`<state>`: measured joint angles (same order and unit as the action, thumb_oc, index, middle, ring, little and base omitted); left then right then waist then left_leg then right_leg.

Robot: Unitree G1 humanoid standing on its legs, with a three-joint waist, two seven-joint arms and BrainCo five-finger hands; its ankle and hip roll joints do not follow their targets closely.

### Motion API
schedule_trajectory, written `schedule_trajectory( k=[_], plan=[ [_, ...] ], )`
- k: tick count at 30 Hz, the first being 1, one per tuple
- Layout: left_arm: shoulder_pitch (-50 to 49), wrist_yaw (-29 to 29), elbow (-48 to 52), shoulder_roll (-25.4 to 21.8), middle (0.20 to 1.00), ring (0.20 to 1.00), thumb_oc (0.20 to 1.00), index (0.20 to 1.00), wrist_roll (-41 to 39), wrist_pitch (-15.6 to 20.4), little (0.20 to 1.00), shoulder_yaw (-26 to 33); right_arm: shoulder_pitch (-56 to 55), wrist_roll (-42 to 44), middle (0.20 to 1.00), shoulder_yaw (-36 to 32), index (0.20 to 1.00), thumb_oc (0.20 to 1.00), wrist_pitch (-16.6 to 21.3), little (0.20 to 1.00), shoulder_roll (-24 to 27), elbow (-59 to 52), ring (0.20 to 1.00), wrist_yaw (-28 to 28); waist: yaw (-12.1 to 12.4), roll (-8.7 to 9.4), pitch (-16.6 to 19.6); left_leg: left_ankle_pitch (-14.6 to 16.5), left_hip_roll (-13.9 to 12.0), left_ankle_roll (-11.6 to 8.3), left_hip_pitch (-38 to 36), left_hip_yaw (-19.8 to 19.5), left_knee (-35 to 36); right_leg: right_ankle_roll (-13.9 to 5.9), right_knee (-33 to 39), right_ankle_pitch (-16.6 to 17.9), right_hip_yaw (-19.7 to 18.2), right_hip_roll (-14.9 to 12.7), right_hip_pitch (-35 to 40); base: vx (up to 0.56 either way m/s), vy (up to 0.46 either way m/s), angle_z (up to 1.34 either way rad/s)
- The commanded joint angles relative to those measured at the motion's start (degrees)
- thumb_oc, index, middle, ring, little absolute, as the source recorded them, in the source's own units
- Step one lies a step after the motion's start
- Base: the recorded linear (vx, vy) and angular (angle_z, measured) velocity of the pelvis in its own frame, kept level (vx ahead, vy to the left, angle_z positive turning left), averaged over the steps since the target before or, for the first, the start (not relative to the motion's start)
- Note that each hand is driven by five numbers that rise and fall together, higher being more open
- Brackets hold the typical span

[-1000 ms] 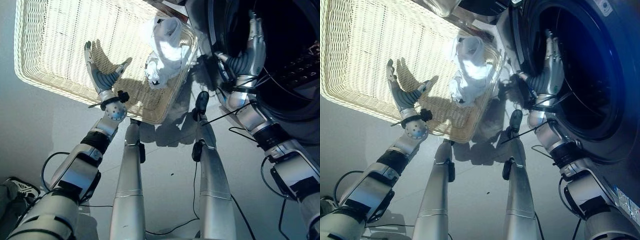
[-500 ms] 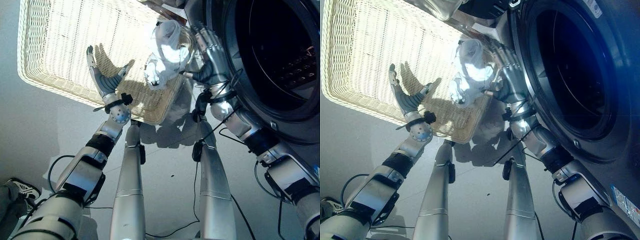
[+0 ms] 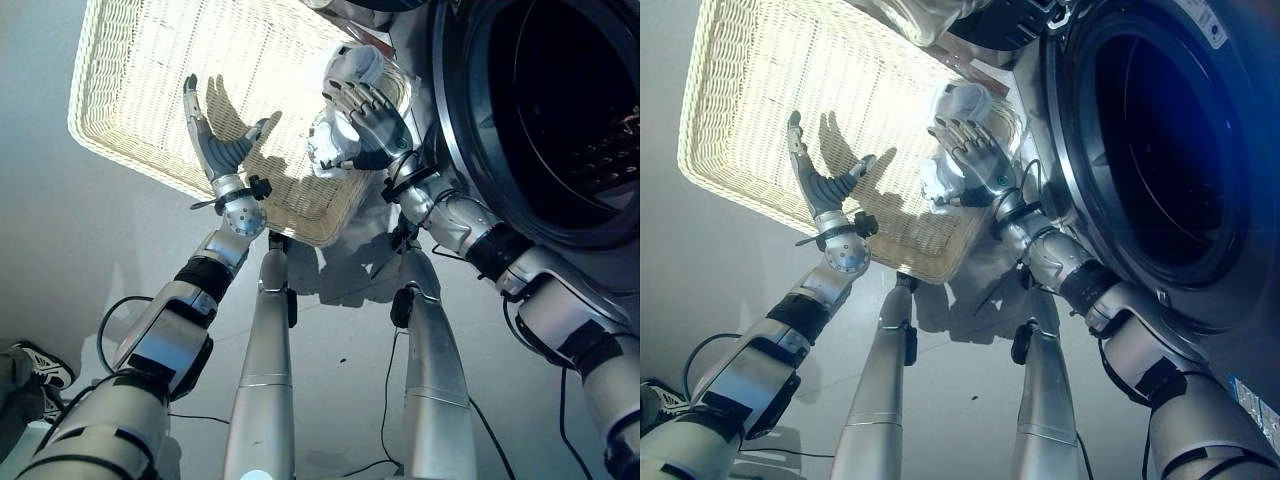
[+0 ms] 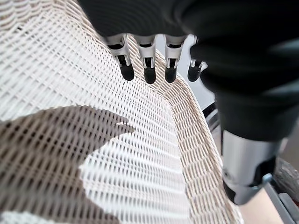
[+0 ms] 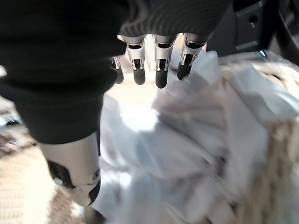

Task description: Put the clothes into the washing machine.

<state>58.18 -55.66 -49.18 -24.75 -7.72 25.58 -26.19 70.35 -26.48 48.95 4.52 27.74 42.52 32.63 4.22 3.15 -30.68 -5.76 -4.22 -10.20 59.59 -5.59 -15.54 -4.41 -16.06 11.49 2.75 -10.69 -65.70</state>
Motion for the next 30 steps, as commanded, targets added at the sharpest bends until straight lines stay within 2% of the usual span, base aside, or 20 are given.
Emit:
schedule_trajectory(
  k=[1,3,4,13,14,17,18,19,20,25,30],
  plan=[
    [1.6,0.1,-0.4,1.8,1.000,1.000,1.000,1.000,-0.6,2.5,1.000,1.2,2.4,2.6,1.000,1.8,1.000,1.000,-1.0,1.000,0.4,1.9,1.000,1.0,-0.2,-5.33,0.9,-2.5,2.4,4.11,0.9,-1.7,1.4,-4.60,-2.3,-0.7,3.1,-0.5,1.1,0.01,-0.007,0.07],
    [1.6,-0.1,-0.3,2.1,1.000,1.000,1.000,1.000,-0.5,2.5,1.000,0.9,2.6,2.8,1.000,1.7,1.000,1.000,-2.3,1.000,0.1,3.7,1.000,-0.1,-0.1,-5.58,0.9,-2.5,2.5,4.17,1.1,-1.8,1.4,-4.59,-2.3,-0.7,3.1,-0.6,0.9,0.01,0.002,0.04],
    [1.9,-0.3,-0.3,2.3,1.000,1.000,1.000,1.000,-0.5,2.4,1.000,0.6,3.0,3.0,1.000,1.9,1.000,1.000,-4.4,1.000,-0.5,6.3,1.000,-2.2,0.1,-5.83,0.9,-2.6,2.5,4.19,1.3,-1.7,1.3,-4.52,-2.6,-0.6,3.2,-0.6,0.7,0.00,0.000,0.00],
    [2.4,-1.3,-0.6,3.3,1.000,1.000,1.000,1.000,-0.4,2.6,1.000,-0.4,3.2,-0.8,1.000,3.4,1.000,1.000,-15.1,1.000,-2.2,13.2,1.000,-7.0,0.6,-6.44,0.9,-3.0,2.5,4.54,1.4,-1.7,1.5,-4.35,-2.6,-0.4,3.4,-0.9,0.6,0.00,0.001,0.00],
    [2.5,-1.3,-0.6,3.3,1.000,1.000,1.000,1.000,-0.6,2.6,1.000,-0.6,3.4,-1.8,1.000,3.5,1.000,1.000,-17.1,1.000,-2.6,14.1,1.000,-8.8,0.7,-6.58,0.9,-3.0,2.5,4.54,1.4,-1.7,1.5,-4.36,-2.6,-0.3,3.3,-0.9,0.4,0.00,0.000,0.00],
    [2.5,-1.4,-0.6,3.5,1.000,1.000,1.000,1.000,-0.6,2.7,1.000,-0.7,3.5,-2.8,1.000,3.8,1.000,1.000,-18.7,1.000,-2.9,15.1,1.000,-10.5,0.8,-6.74,0.9,-3.1,2.5,4.59,1.4,-1.7,1.6,-4.37,-2.7,-0.2,3.4,-0.9,0.4,0.00,0.000,0.00],
    [2.6,-1.7,-0.6,3.9,1.000,1.000,1.000,1.000,-0.5,2.8,1.000,-1.0,3.7,-4.4,1.000,4.4,1.000,1.000,-20.3,1.000,-3.6,17.0,1.000,-12.1,1.0,-6.93,0.9,-3.2,2.4,4.64,1.4,-1.7,1.8,-4.34,-2.6,-0.1,3.4,-1.0,0.4,0.00,0.000,0.00],
    [2.6,-1.7,-0.7,4.0,1.000,1.000,1.000,1.000,-0.5,2.8,1.000,-1.0,3.7,-4.6,0.777,4.5,0.777,0.777,-20.7,0.777,-3.8,17.3,0.777,-12.8,1.0,-6.94,0.9,-3.2,2.5,4.65,1.3,-1.7,1.8,-4.32,-2.6,-0.1,3.4,-1.0,0.4,0.00,0.000,0.00],
    [2.5,-1.7,-0.8,4.2,1.000,1.000,1.000,1.000,-0.3,3.0,1.000,-1.0,3.8,-4.3,0.200,4.9,0.200,0.200,-20.5,0.200,-4.0,17.8,0.200,-12.4,1.0,-7.02,0.9,-3.2,2.4,4.65,1.3,-1.8,1.9,-4.31,-2.5,-0.1,3.5,-1.1,0.6,0.00,0.000,0.00],
    [2.2,-1.6,-0.4,4.1,1.000,1.000,1.000,1.000,-0.5,2.6,1.000,-1.1,3.7,-4.3,0.200,4.4,0.200,0.200,-19.8,0.200,-3.9,17.3,0.200,-11.6,1.0,-7.10,0.9,-3.4,2.4,4.66,1.3,-1.9,1.9,-4.36,-2.5,0.2,3.2,-1.1,0.4,0.00,0.000,0.00],
    [1.7,-0.8,-0.1,4.6,1.000,1.000,1.000,1.000,0.1,1.7,1.000,-1.0,3.4,-2.3,0.200,3.3,0.200,0.200,-18.2,0.200,-3.9,16.2,0.200,-8.3,0.9,-7.17,0.9,-3.5,2.5,4.70,1.3,-1.9,1.9,-4.42,-2.5,0.4,3.0,-1.1,0.3,0.00,0.000,0.00]
  ],
)
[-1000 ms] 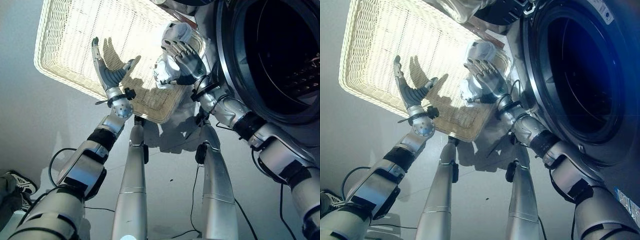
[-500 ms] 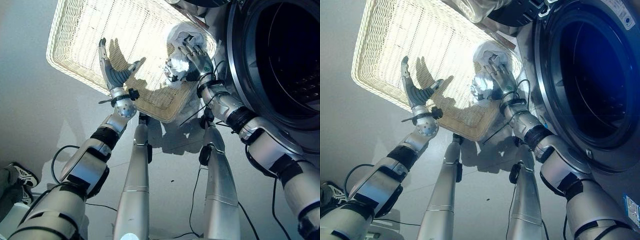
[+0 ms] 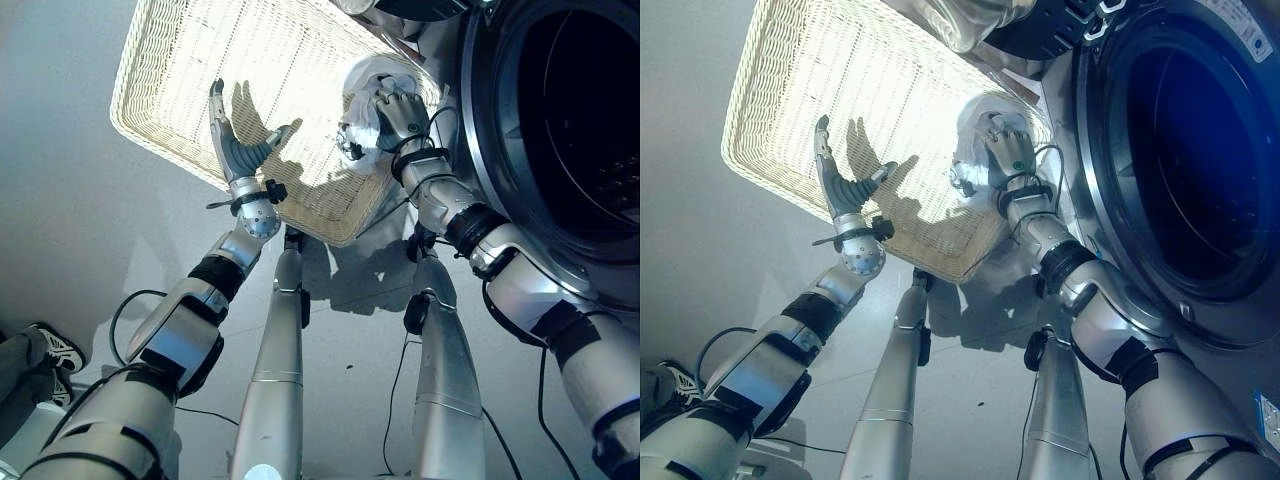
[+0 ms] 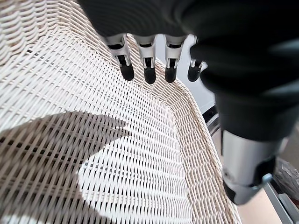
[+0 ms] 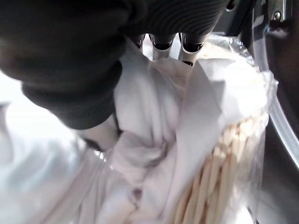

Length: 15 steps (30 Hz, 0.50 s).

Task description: Put the clothes into the washing machine.

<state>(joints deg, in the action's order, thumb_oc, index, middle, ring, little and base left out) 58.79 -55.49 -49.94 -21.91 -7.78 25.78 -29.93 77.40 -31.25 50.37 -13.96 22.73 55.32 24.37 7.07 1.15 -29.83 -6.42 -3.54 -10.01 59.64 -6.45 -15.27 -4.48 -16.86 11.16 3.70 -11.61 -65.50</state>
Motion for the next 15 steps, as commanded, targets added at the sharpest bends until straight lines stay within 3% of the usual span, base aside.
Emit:
schedule_trajectory(
  k=[1,3,6,10,11,13,15],
  plan=[
    [0.9,-0.9,0.5,1.9,1.000,1.000,1.000,1.000,0.2,1.6,1.000,2.8,-3.9,3.6,0.200,1.3,0.200,0.200,0.8,0.200,1.0,3.0,0.200,1.0,-2.0,-5.21,0.0,-2.8,1.8,4.55,1.4,-1.0,1.6,-4.32,-1.7,0.7,2.0,-0.1,0.0,0.00,0.000,0.00],
    [0.8,-0.8,0.5,2.0,1.000,1.000,1.000,1.000,0.1,1.6,1.000,2.8,-3.9,4.1,0.200,1.1,0.200,0.200,1.2,0.200,1.0,2.9,0.200,1.5,-2.0,-5.22,0.0,-2.8,1.8,4.55,1.4,-1.0,1.5,-4.32,-1.7,0.7,1.9,-0.1,-0.1,0.00,0.000,0.00],
    [0.1,-0.8,0.9,2.1,1.000,1.000,1.000,1.000,0.1,1.3,1.000,3.1,-5.1,12.6,0.200,-1.2,0.200,0.200,4.2,0.200,1.1,0.7,0.200,4.0,-2.2,-5.26,0.0,-2.9,1.8,4.53,1.7,-1.1,1.5,-4.28,-1.8,0.9,1.6,0.0,-0.5,0.00,0.000,0.00],
    [-1.3,-0.4,1.8,1.7,1.000,1.000,1.000,1.000,0.4,1.0,1.000,3.9,-9.1,36.3,0.200,-9.4,0.200,0.200,11.3,0.200,0.2,-6.3,0.200,3.1,-2.7,-5.10,0.0,-2.8,1.4,4.30,1.7,-0.9,1.4,-3.93,-2.2,0.6,1.1,0.2,-0.8,0.00,0.016,0.01],
    [-1.4,-0.4,1.9,1.7,1.000,1.000,1.000,1.000,0.4,1.0,1.000,4.0,-9.4,38.1,0.200,-9.8,0.200,0.200,12.1,0.200,0.2,-6.8,0.200,3.2,-2.7,-5.08,0.0,-2.8,1.4,4.29,1.7,-0.9,1.4,-3.92,-2.2,0.6,1.1,0.2,-0.8,0.00,0.039,0.01],
    [-2.8,0.2,2.7,0.8,1.000,1.000,1.000,1.000,0.4,1.0,1.000,5.4,-13.7,52.5,0.200,-16.6,0.200,0.200,19.7,0.200,-0.5,-14.2,0.200,1.5,-3.4,-4.55,0.0,-2.7,1.1,3.92,1.6,-0.6,1.0,-3.83,-2.6,0.3,0.8,0.4,-0.9,0.00,0.057,0.00],
    [-3.4,-0.1,3.2,0.6,1.000,1.000,1.000,1.000,0.7,0.7,1.000,5.9,-15.4,59.5,0.200,-18.5,0.200,0.200,24.3,0.200,-0.4,-17.9,0.200,0.8,-3.9,-4.15,0.0,-2.8,0.8,3.76,1.5,-0.2,1.1,-3.84,-2.8,0.2,0.7,0.6,-1.0,0.00,0.055,0.00]
  ],
)
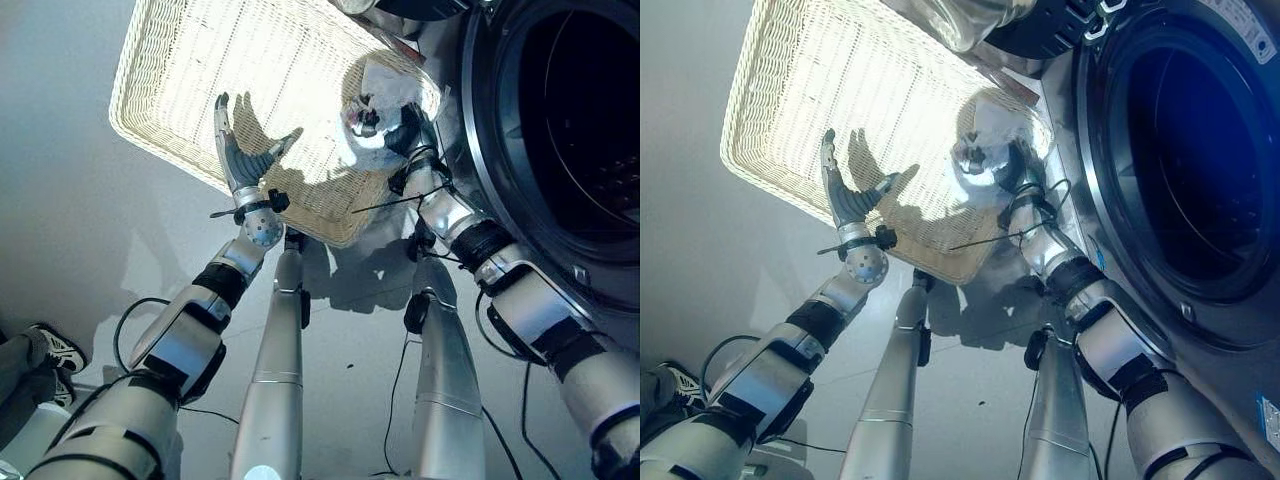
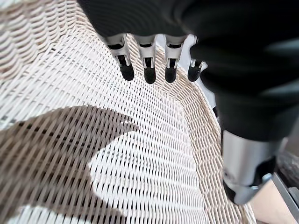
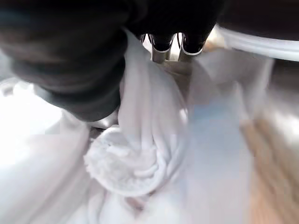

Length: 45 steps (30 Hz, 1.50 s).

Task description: Put the clothes into the washing machine.

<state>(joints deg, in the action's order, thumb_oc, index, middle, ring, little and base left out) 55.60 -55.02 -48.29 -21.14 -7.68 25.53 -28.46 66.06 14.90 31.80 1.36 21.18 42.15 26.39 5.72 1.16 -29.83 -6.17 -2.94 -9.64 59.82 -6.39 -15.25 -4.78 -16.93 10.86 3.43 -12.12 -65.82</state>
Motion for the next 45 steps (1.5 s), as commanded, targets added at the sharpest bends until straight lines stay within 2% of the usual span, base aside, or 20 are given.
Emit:
schedule_trajectory(
  k=[1,2,4,5,7,13,17,22,27,28,32,33,35,36,37,39,41,42,43,45],
  plan=[
    [-0.6,-0.9,1.8,-0.2,1.000,1.000,1.000,1.000,0.7,0.9,1.000,4.7,-5.5,14.9,0.200,-2.0,0.200,0.200,10.3,0.200,0.8,-7.3,0.200,-1.7,-2.9,-3.99,0.0,-3.0,0.1,3.30,1.3,-0.1,1.1,-3.61,-2.7,0.4,0.8,1.1,-0.7,0.00,0.047,-0.01],
    [-1.0,-1.0,1.9,-0.4,1.000,1.000,1.000,1.000,0.9,0.8,1.000,5.0,-6.7,17.2,0.200,-3.7,0.200,0.200,11.6,0.200,1.1,-9.5,0.200,-3.4,-3.3,-3.73,0.0,-3.0,-0.1,3.24,1.1,0.1,1.2,-3.67,-2.7,0.4,0.7,1.2,-0.6,0.00,0.055,-0.04],
    [-2.0,-2.3,3.2,-0.7,1.000,1.000,1.000,1.000,1.4,-0.1,1.000,5.7,-10.5,26.4,0.200,-8.9,0.200,0.200,18.2,0.200,1.3,-15.9,0.200,-6.8,-4.4,-2.84,0.0,-2.9,-0.5,3.13,1.1,0.6,1.3,-3.90,-2.9,0.3,0.2,1.7,-0.9,0.00,0.055,-0.06],
    [-2.1,-2.4,3.3,-0.9,1.000,1.000,1.000,1.000,1.3,-0.2,1.000,5.8,-10.9,27.1,0.200,-9.6,0.200,0.200,18.5,0.200,1.2,-16.7,0.200,-7.2,-4.6,-2.76,0.0,-2.9,-0.6,3.11,1.0,0.7,1.4,-3.93,-2.9,0.3,0.1,1.7,-0.9,0.00,0.034,-0.05],
    [-2.7,-2.6,3.8,-1.6,1.000,1.000,1.000,1.000,1.4,-0.5,1.000,6.4,-13.4,32.9,0.200,-13.2,0.200,0.200,22.5,0.200,1.5,-20.2,0.200,-10.6,-5.4,-2.18,0.0,-2.7,-0.8,3.04,0.9,0.9,1.6,-4.15,-2.6,0.4,-0.2,2.0,-0.8,-0.01,0.024,-0.07],
    [-4.2,-2.8,4.1,-3.8,1.000,1.000,1.000,1.000,0.6,0.5,1.000,7.4,-16.7,40.4,0.200,-19.5,0.200,0.200,26.9,0.200,3.2,-24.0,0.200,-14.2,-6.4,-1.42,0.0,-2.3,-1.3,2.76,0.7,1.0,1.7,-4.59,-2.6,0.2,-0.5,2.2,-0.7,-0.01,0.016,-0.11],
    [-4.5,-2.3,3.4,-4.8,1.000,1.000,1.000,1.000,-0.2,1.6,1.000,7.7,-17.3,46.7,0.200,-21.7,0.200,0.200,27.8,0.200,4.6,-21.3,0.200,-17.3,-6.6,-1.31,0.0,-2.0,-1.3,2.66,0.4,1.0,1.9,-4.77,-2.3,0.1,-0.4,2.2,-0.2,-0.01,0.006,-0.09],
    [-4.0,-1.6,2.2,-5.9,1.000,1.000,1.000,1.000,-1.4,2.6,1.000,7.5,-16.9,52.0,0.200,-22.0,0.200,0.200,26.2,0.200,6.2,-15.2,0.200,-19.9,-6.6,-1.27,0.0,-1.8,-1.5,2.30,0.2,1.1,2.0,-4.92,-1.6,0.1,-0.1,2.0,0.3,-0.01,-0.001,-0.03],
    [-2.5,-0.8,0.6,-6.1,1.000,1.000,1.000,1.000,-2.4,3.4,1.000,6.9,-14.4,56.0,0.200,-20.5,0.200,0.200,22.6,0.200,7.8,-4.9,0.200,-20.1,-6.2,-1.59,0.0,-1.8,-1.5,2.03,0.2,1.3,2.0,-4.85,-1.1,0.1,0.4,1.6,0.6,0.00,0.000,-0.01],
    [-2.0,-0.6,-0.3,-5.8,1.000,1.000,1.000,1.000,-2.7,3.8,1.000,6.6,-13.1,56.6,0.200,-19.6,0.200,0.200,20.4,0.200,8.3,0.3,0.200,-19.1,-5.9,-1.80,0.0,-1.8,-1.6,1.94,0.2,1.4,2.0,-4.75,-1.0,0.1,0.5,1.5,0.8,0.00,0.000,0.00],
    [-1.4,-0.4,-1.1,-5.6,1.000,1.000,1.000,1.000,-3.0,4.2,1.000,6.1,-10.2,58.3,0.200,-19.4,0.200,0.200,18.2,0.200,9.8,7.3,0.200,-18.4,-5.4,-2.27,0.0,-1.6,-1.7,1.91,0.3,1.2,1.7,-4.54,-1.1,-0.1,0.7,1.4,0.8,0.00,0.000,0.00],
    [-1.4,-0.1,-1.5,-5.9,1.000,1.000,1.000,1.000,-3.3,4.7,1.000,5.6,-7.7,61.1,0.200,-19.9,0.200,0.200,18.5,0.200,11.8,10.7,0.200,-16.2,-5.0,-2.54,0.0,-1.4,-1.8,1.78,0.4,1.0,1.2,-4.49,-1.4,-0.1,0.6,1.4,0.7,0.00,0.000,0.00],
    [-2.4,0.1,-1.5,-6.5,1.000,1.000,1.000,1.000,-2.9,5.5,1.000,5.5,-4.4,65.6,0.200,-21.7,0.200,0.200,23.4,0.200,14.9,13.0,0.200,-11.6,-4.6,-2.57,0.0,-0.8,-2.0,1.67,0.4,0.8,0.6,-4.62,-1.4,-0.2,0.6,1.4,0.9,0.01,-0.016,0.00],
    [-2.4,0.1,-1.5,-6.4,1.000,1.000,1.000,1.000,-2.9,5.5,1.000,5.5,-4.2,65.8,0.200,-21.6,0.200,0.200,23.5,0.200,15.0,13.2,0.200,-11.6,-4.6,-2.64,0.0,-0.8,-2.0,1.67,0.4,0.8,0.5,-4.62,-1.4,-0.2,0.7,1.4,0.9,0.00,-0.092,-0.01],
    [-4.6,-0.1,0.2,-8.0,1.000,1.000,1.000,1.000,-2.1,6.1,1.000,5.3,-0.5,66.5,0.200,-23.0,0.200,0.200,30.9,0.200,19.2,14.2,0.200,-6.0,-4.2,-2.28,0.0,-0.1,-2.1,1.74,0.3,0.5,0.5,-4.92,-0.7,-0.2,1.1,1.5,1.7,-0.01,-0.104,-0.01],
    [-5.8,-0.5,1.6,-9.0,1.000,1.000,1.000,1.000,-1.9,6.3,1.000,5.0,1.3,63.8,0.200,-22.8,0.200,0.200,34.6,0.200,21.1,12.7,0.200,-0.9,-4.0,-2.06,0.0,0.0,-2.1,1.77,0.4,0.3,0.9,-5.10,-0.1,0.1,1.5,1.6,1.9,-0.02,-0.083,0.00],
    [-7.9,-0.7,4.4,-11.9,1.000,1.000,1.000,1.000,-3.0,6.2,1.000,5.0,4.3,56.0,0.200,-22.5,0.200,0.200,40.7,0.200,25.8,7.8,0.200,9.2,-4.1,-1.30,0.0,-0.1,-2.3,1.85,0.0,0.0,1.7,-5.24,0.9,0.5,2.0,1.9,2.7,-0.03,-0.024,0.00],
    [-8.8,-0.4,5.5,-13.2,1.000,1.000,1.000,1.000,-4.0,5.8,1.000,5.5,4.5,51.6,0.200,-22.8,0.200,0.200,41.3,0.200,27.6,4.3,0.200,14.3,-4.4,-0.83,0.0,0.1,-2.5,1.93,-0.4,-0.1,1.6,-5.21,0.9,0.4,2.0,2.1,3.1,-0.03,0.013,0.04],
    [-9.2,-0.1,5.9,-14.0,1.000,1.000,1.000,1.000,-4.6,5.7,1.000,5.8,4.3,49.2,0.200,-23.7,0.200,0.200,42.0,0.200,29.0,2.2,0.200,16.7,-4.8,-0.32,0.0,0.2,-2.7,2.03,-0.7,-0.1,1.4,-5.21,0.7,0.2,2.0,2.3,3.5,-0.02,0.021,0.04],
    [-9.5,0.6,6.0,-15.1,1.000,1.000,1.000,1.000,-5.6,5.4,1.000,6.6,3.5,47.8,0.200,-25.0,0.200,0.200,41.2,0.200,31.2,0.0,0.200,18.3,-5.4,0.55,0.0,0.5,-2.9,2.23,-1.3,-0.2,0.9,-5.10,0.3,-0.2,1.9,2.6,4.2,0.00,0.000,0.00]
  ],
)
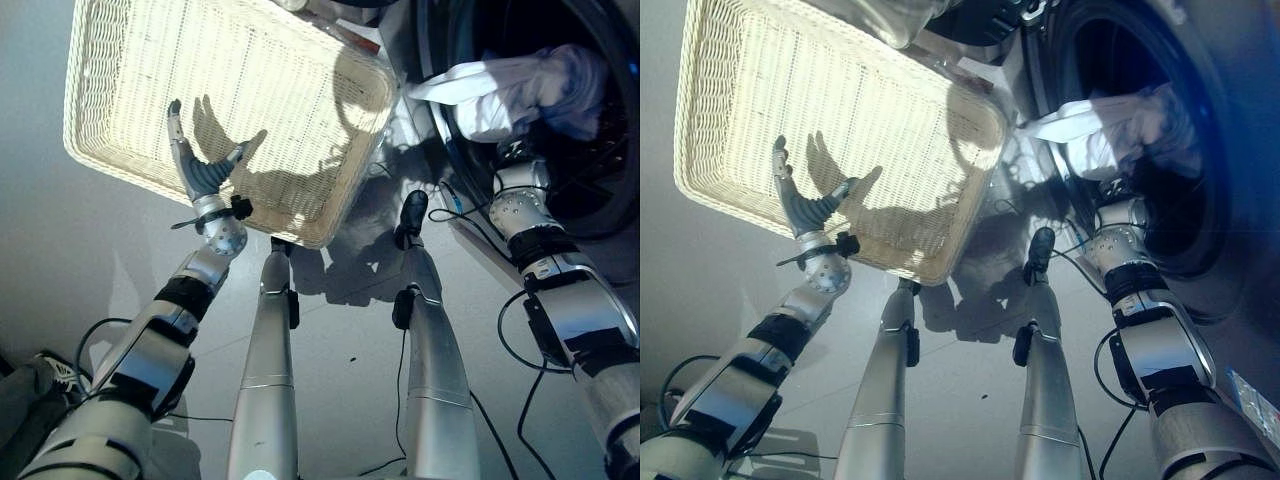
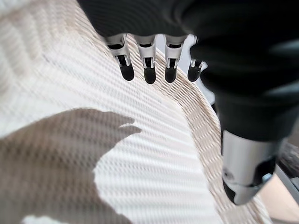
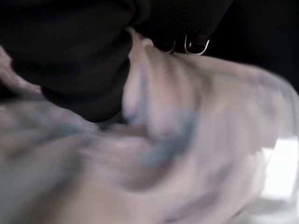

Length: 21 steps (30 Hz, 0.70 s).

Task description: Put the clothes into the washing machine.

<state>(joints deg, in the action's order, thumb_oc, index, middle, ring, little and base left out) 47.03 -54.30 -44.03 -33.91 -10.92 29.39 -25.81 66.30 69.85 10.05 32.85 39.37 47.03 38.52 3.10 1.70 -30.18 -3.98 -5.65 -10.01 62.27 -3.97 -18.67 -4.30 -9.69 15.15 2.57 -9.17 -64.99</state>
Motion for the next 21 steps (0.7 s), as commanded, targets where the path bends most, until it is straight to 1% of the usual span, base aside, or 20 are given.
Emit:
schedule_trajectory(
  k=[1,2,3,4,5,6,8,10,11,12,13,14,15,16,17,18,19,20,21],
  plan=[
    [-0.9,0.1,1.7,-2.5,1.000,1.000,1.000,1.000,-2.6,1.4,1.000,3.9,3.0,-7.4,0.200,-3.5,0.200,0.200,9.5,0.200,13.2,-5.1,0.200,6.3,-2.8,0.19,0.4,-1.6,-0.2,2.65,-3.9,-2.6,4.2,-5.57,-7.0,-4.6,2.7,-0.3,3.5,-0.01,0.015,-0.04],
    [-0.8,0.5,1.5,-2.7,1.000,1.000,1.000,1.000,-2.9,1.3,1.000,4.1,2.7,-7.3,0.200,-3.8,0.200,0.200,9.2,0.200,13.6,-5.2,0.200,6.3,-2.9,0.46,0.4,-1.5,-0.2,2.75,-4.2,-2.6,4.0,-5.53,-7.1,-4.7,2.7,-0.2,3.9,0.00,0.012,-0.10],
    [0.0,1.9,0.8,-3.2,1.000,1.000,1.000,1.000,-4.0,1.0,1.000,4.2,2.8,-6.9,0.329,-4.0,0.329,0.329,8.1,0.329,14.5,-4.1,0.329,5.3,-2.9,1.01,0.4,-1.2,-0.1,2.98,-4.8,-2.8,3.6,-5.49,-7.3,-4.8,2.7,-0.3,4.6,0.01,0.006,-0.13],
    [1.0,3.0,0.1,-3.5,1.000,1.000,1.000,1.000,-4.1,0.6,1.000,4.2,2.9,-5.6,0.639,-3.9,0.639,0.639,6.9,0.639,15.0,-2.1,0.639,3.5,-2.8,1.31,0.4,-1.1,0.0,3.09,-5.2,-3.1,3.4,-5.54,-7.4,-4.9,2.8,-0.4,5.1,0.01,-0.004,-0.12],
    [1.3,3.4,-0.2,-3.5,1.000,1.000,1.000,1.000,-4.1,0.5,1.000,4.2,2.9,-4.6,0.922,-3.8,0.922,0.922,6.5,0.922,15.1,-1.4,0.922,2.4,-2.7,1.37,0.4,-1.1,0.0,3.14,-5.3,-3.1,3.3,-5.55,-7.4,-4.9,2.8,-0.4,5.2,0.02,-0.056,-0.06],
    [2.3,4.3,-1.1,-3.6,1.000,1.000,1.000,1.000,-4.0,0.4,1.000,4.0,2.7,-2.8,1.000,-3.7,1.000,1.000,5.0,1.000,15.1,1.3,1.000,-0.9,-2.6,1.50,0.4,-1.0,0.3,3.34,-5.5,-3.4,3.1,-5.58,-7.6,-4.8,2.9,-0.6,5.5,0.02,-0.066,-0.01],
    [3.2,5.0,-1.9,-3.5,1.000,1.000,1.000,1.000,-4.1,0.4,1.000,3.6,2.9,-2.3,1.000,-3.2,1.000,1.000,2.9,1.000,14.9,3.1,1.000,-3.4,-2.4,1.38,0.4,-0.9,0.6,3.50,-5.5,-3.7,2.9,-5.56,-7.6,-4.8,3.0,-0.7,5.4,0.02,-0.047,0.05],
    [4.2,5.6,-2.7,-3.3,1.000,1.000,1.000,1.000,-4.4,0.2,1.000,2.6,3.4,-4.8,1.000,-1.4,1.000,1.000,0.3,1.000,13.9,6.1,1.000,-4.3,-1.8,0.90,0.4,-0.7,1.3,3.88,-5.4,-4.0,2.8,-5.44,-7.7,-4.6,3.1,-0.9,5.2,0.01,-0.022,0.09],
    [4.2,5.6,-2.7,-3.3,1.000,1.000,1.000,1.000,-4.4,0.2,1.000,2.6,3.4,-4.8,1.000,-1.4,1.000,1.000,0.3,1.000,13.9,6.1,1.000,-4.3,-1.8,0.90,0.4,-0.7,1.3,3.88,-5.4,-4.0,2.8,-5.44,-7.7,-4.6,3.1,-0.9,5.2,0.01,-0.016,0.06],
    [4.4,5.6,-3.0,-3.1,1.000,1.000,1.000,1.000,-4.5,0.3,1.000,2.3,3.8,-6.2,1.000,-0.7,1.000,1.000,-0.3,1.000,13.7,7.2,1.000,-3.9,-1.7,0.65,0.4,-0.7,1.4,3.99,-5.3,-4.2,2.8,-5.40,-7.6,-4.6,3.1,-1.0,5.1,0.01,-0.017,0.07],
    [4.6,5.6,-3.3,-2.8,1.000,1.000,1.000,1.000,-4.5,0.6,1.000,1.9,4.1,-10.4,1.000,0.7,1.000,1.000,-3.5,1.000,13.1,9.4,1.000,-1.3,-1.4,0.26,0.4,-0.6,1.7,4.10,-5.2,-4.2,2.8,-5.35,-7.6,-4.7,3.2,-1.1,4.9,0.01,-0.017,0.07],
    [4.6,5.6,-3.3,-2.8,1.000,1.000,1.000,1.000,-4.5,0.6,1.000,1.9,4.1,-10.4,1.000,0.7,1.000,1.000,-3.5,1.000,13.1,9.4,1.000,-1.3,-1.4,0.26,0.4,-0.6,1.7,4.10,-5.2,-4.2,2.8,-5.35,-7.6,-4.7,3.2,-1.1,4.9,0.01,-0.021,0.07],
    [4.7,5.6,-3.4,-2.7,1.000,1.000,1.000,1.000,-4.6,0.6,1.000,1.9,4.3,-12.3,1.000,1.0,1.000,1.000,-4.4,1.000,12.9,9.6,1.000,-0.1,-1.4,0.10,0.4,-0.6,1.8,4.14,-5.1,-4.2,2.8,-5.36,-7.6,-4.7,3.2,-1.1,4.8,0.00,-0.010,0.06],
    [5.3,5.6,-3.5,-2.5,1.000,1.000,1.000,1.000,-4.7,0.3,1.000,1.4,5.1,-18.2,1.000,3.0,1.000,1.000,-9.3,1.000,12.4,10.7,1.000,4.0,-1.1,-0.07,0.4,-0.5,2.0,4.23,-5.0,-4.2,2.7,-5.31,-7.5,-4.7,3.3,-1.2,4.8,0.00,-0.022,0.07],
    [5.7,5.5,-3.8,-2.1,1.000,1.000,1.000,1.000,-4.6,0.3,1.000,1.2,5.9,-22.8,1.000,5.0,1.000,1.000,-13.0,1.000,11.8,11.9,1.000,6.0,-0.9,-0.21,0.4,-0.6,2.1,4.36,-4.9,-4.2,2.8,-5.32,-7.4,-4.6,3.3,-1.2,4.8,-0.02,-0.011,0.03],
    [6.1,5.6,-3.3,-2.4,1.000,1.000,1.000,1.000,-4.9,-0.3,1.000,0.8,7.4,-21.7,1.000,7.7,1.000,1.000,-19.1,1.000,11.9,12.4,1.000,6.9,-0.7,-0.20,0.4,-0.5,2.0,4.40,-4.7,-4.2,2.6,-5.29,-7.4,-4.8,3.6,-1.3,4.8,0.00,0.000,0.00],
    [6.3,5.7,-3.3,-2.4,1.000,1.000,1.000,1.000,-4.9,-0.4,1.000,0.8,8.1,-21.8,1.000,8.8,1.000,1.000,-22.6,1.000,11.9,13.6,1.000,5.8,-0.7,-0.23,0.4,-0.5,1.9,4.35,-4.6,-4.1,2.5,-5.34,-7.4,-4.8,3.7,-1.3,4.8,0.00,0.000,0.00],
    [6.3,5.7,-3.3,-2.4,1.000,1.000,1.000,1.000,-4.9,-0.4,1.000,0.9,8.2,-21.8,1.000,8.9,1.000,1.000,-22.6,1.000,11.9,13.7,1.000,5.8,-0.7,-0.25,0.4,-0.5,1.9,4.35,-4.6,-4.1,2.5,-5.34,-7.4,-4.8,3.7,-1.3,4.8,-0.01,-0.050,0.00],
    [7.4,5.7,-3.3,-2.7,1.000,1.000,1.000,1.000,-5.2,-0.7,1.000,0.0,9.6,-30.3,1.000,12.6,1.000,1.000,-31.8,1.000,12.4,16.2,1.000,7.6,-0.5,-0.01,0.4,-0.6,1.8,4.48,-4.3,-4.1,2.5,-5.38,-7.1,-4.5,3.9,-1.4,4.8,-0.01,-0.043,0.00]
  ],
)
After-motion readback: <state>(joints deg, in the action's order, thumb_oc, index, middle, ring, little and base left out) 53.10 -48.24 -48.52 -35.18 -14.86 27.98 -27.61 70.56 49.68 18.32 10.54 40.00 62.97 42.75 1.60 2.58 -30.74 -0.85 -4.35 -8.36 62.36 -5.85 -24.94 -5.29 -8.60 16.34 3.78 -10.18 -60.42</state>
